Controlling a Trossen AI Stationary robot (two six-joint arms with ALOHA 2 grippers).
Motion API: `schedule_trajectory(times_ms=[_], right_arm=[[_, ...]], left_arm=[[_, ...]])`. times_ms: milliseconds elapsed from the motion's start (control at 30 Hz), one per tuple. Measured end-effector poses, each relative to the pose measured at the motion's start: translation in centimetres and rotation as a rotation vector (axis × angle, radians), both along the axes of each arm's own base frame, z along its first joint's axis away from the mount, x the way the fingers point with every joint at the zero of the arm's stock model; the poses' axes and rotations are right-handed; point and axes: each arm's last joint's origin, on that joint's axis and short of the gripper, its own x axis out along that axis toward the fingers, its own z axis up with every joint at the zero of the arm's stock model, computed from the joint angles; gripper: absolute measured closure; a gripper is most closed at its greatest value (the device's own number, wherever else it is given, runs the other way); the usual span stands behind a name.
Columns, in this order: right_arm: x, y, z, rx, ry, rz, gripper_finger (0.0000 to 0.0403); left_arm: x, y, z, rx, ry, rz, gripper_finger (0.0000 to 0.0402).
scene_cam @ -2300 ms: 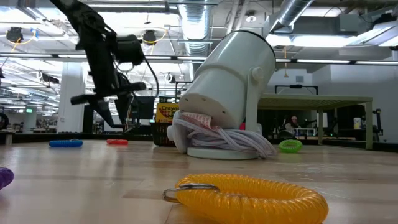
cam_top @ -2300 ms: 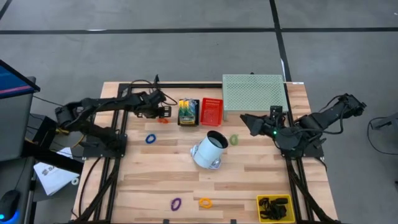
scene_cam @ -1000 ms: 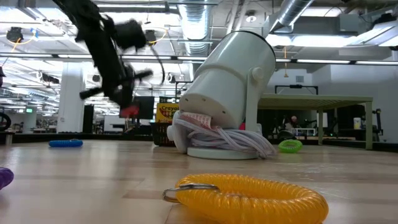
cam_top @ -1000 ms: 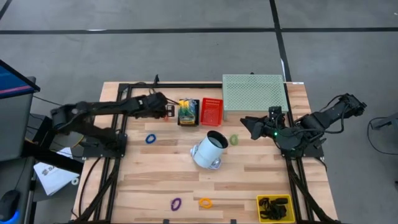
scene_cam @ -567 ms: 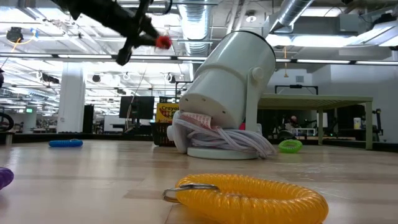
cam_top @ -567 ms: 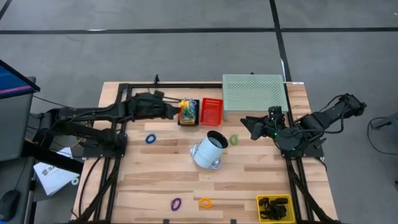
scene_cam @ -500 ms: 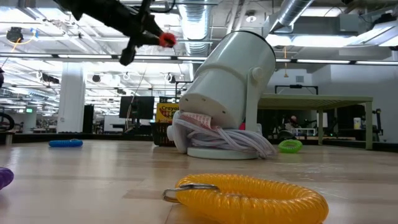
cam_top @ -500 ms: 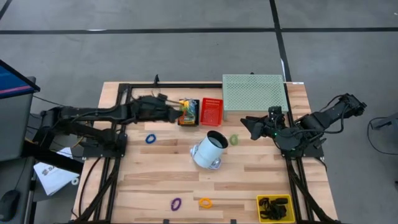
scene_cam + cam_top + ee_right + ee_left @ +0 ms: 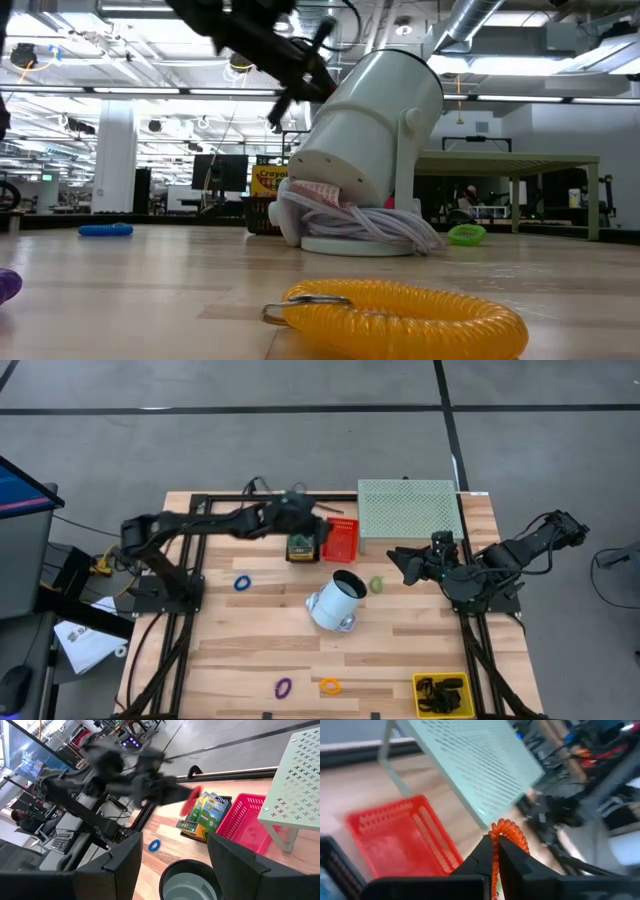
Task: Pick & Place Office Desk Supplies
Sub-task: Put the orange spring rubber band into the red bin
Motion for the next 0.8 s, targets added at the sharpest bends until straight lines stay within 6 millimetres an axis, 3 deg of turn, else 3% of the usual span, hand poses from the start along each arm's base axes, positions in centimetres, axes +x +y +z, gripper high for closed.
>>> schedule_trajectory(times_ms=[233,533,800], right_arm=[[-0.2,0.5,0.0,-0.001,-0.002,0.025,0.0183],[-0.2,0.5,0.0,-0.004,0.000,0.024,0.0183],[-0.3,0.5,0.0,-0.006,0.003,0.024,0.0183]], left_arm=[[2.2,3.6,-2.2,-0.011,0.123,-0.010,0.0399],[3.4,3.4,-5.3,-0.057,0.189,-0.063,0.0395],[3.3,3.5,-5.5,-0.028,0.220,-0.010,0.0306]])
